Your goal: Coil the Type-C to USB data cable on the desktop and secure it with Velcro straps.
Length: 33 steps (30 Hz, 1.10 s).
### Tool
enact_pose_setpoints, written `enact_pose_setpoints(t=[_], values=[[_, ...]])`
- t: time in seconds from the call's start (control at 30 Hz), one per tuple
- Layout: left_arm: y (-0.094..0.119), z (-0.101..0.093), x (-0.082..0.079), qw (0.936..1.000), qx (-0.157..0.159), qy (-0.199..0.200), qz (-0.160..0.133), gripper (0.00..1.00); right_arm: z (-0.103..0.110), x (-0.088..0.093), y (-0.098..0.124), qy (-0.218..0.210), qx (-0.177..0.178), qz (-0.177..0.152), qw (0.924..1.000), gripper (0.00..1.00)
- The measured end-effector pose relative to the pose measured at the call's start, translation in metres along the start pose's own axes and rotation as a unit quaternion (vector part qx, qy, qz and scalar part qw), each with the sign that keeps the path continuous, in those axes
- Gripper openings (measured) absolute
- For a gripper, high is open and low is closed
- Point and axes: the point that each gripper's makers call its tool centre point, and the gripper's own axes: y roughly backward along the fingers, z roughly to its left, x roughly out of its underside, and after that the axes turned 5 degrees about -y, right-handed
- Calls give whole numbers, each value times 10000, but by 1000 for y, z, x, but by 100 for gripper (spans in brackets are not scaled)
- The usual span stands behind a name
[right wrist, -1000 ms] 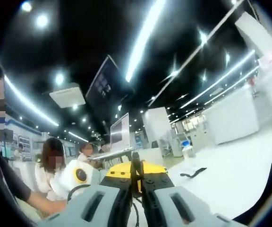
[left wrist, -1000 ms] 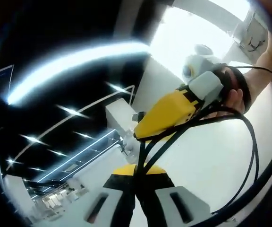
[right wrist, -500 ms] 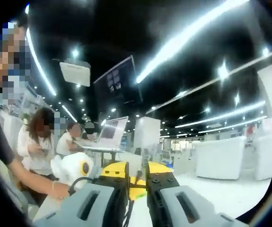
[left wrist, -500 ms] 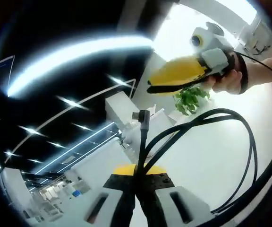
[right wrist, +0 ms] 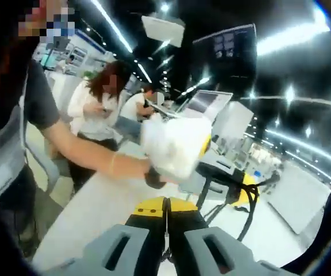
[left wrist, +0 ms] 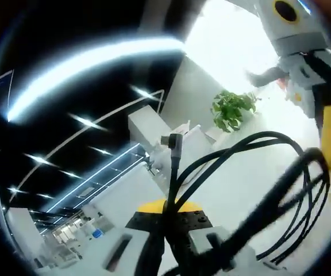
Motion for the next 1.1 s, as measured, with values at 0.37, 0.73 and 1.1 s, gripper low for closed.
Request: enact_pose_setpoints(t=[0.37, 0.73, 1.1], values=[[2, -13, -10, 9989, 385, 250, -102, 4, -79, 8, 13, -527, 1624, -347, 9847, 1], [-15, -29, -6, 9905, 1199, 547, 404, 4, -69, -4, 21, -1103, 980, -908, 9849, 2], [-21, -46, -8, 9601, 2457, -181, 1322, 4, -96, -16, 44, -23, 1610, -800, 9837, 20]])
